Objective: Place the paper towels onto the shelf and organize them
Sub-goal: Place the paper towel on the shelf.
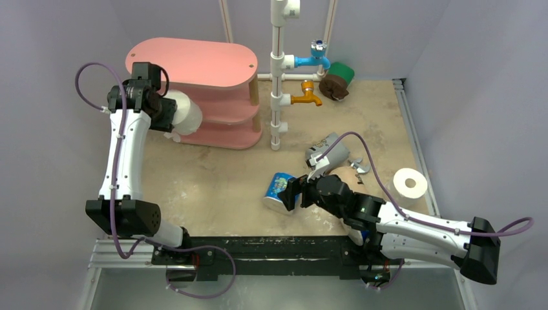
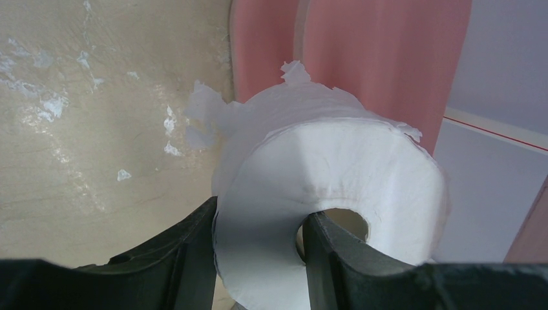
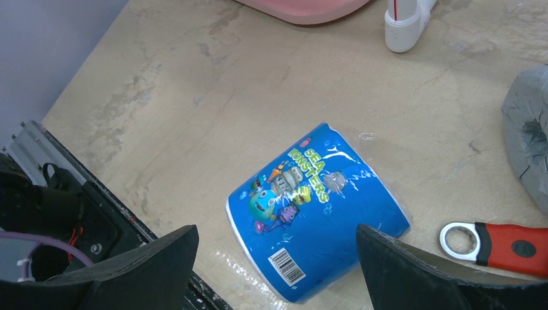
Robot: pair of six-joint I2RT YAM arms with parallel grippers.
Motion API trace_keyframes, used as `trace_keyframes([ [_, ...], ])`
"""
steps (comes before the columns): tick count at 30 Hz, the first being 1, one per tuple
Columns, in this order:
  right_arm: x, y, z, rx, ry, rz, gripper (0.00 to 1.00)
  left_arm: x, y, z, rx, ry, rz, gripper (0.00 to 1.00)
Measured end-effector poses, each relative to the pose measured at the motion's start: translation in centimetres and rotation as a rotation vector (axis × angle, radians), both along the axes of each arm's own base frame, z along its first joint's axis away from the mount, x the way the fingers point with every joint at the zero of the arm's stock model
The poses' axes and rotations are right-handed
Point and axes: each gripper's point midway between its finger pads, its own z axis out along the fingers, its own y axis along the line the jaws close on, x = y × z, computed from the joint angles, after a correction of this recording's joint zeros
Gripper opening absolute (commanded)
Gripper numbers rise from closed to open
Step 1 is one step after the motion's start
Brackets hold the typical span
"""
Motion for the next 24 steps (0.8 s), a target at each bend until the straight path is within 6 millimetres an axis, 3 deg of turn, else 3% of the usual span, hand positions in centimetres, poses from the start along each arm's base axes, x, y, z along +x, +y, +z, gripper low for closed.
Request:
trace_keyframes([
  [11,0.0,0.0,0.0,0.002,0.002,-0.001,0.94,1.5,-0.6,-0.2,0.000,-0.050,-0.066,0.00],
  [24,0.0,0.1,-0.4,-0.011,0.008,-0.001,0.94,1.8,-0.8,-0.6,0.051,-0.068,-0.145,0.04],
])
